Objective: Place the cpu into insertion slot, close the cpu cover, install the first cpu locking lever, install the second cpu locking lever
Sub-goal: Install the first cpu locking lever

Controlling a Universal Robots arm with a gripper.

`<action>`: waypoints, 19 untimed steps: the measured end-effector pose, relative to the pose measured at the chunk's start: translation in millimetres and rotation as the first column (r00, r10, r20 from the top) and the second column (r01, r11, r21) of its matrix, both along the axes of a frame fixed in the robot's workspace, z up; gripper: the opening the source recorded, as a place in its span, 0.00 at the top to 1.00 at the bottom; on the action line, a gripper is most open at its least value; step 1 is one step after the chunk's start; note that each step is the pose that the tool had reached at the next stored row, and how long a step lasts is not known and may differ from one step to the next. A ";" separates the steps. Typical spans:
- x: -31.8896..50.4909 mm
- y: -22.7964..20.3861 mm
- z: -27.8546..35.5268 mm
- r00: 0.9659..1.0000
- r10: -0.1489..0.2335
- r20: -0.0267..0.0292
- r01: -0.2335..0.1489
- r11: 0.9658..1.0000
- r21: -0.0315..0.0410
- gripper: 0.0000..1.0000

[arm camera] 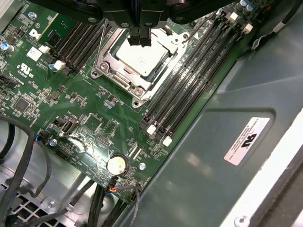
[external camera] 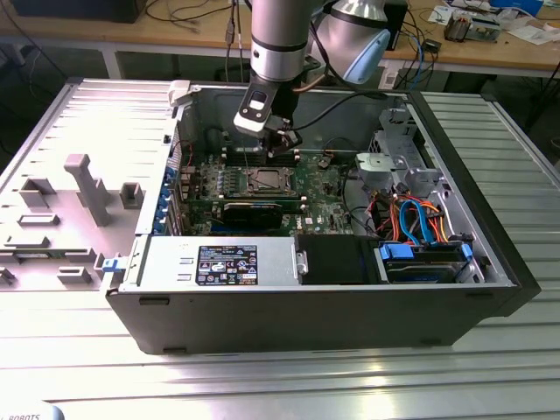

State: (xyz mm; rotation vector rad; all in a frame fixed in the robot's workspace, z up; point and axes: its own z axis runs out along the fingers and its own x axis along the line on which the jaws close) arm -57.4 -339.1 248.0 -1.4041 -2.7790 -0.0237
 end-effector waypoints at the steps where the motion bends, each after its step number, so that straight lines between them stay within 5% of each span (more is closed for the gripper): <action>1: 0.0 -0.3 0.0 1.000 0.018 0.000 -0.018 1.000 0.000 0.89; 5: 0.0 -0.5 0.0 0.994 0.107 0.000 -0.107 0.994 0.000 0.89; 13: -0.1 -0.5 0.0 0.971 0.241 0.000 -0.241 0.971 0.000 0.89; 19: -0.1 -0.5 0.0 0.970 0.242 0.000 -0.242 0.970 0.000 0.89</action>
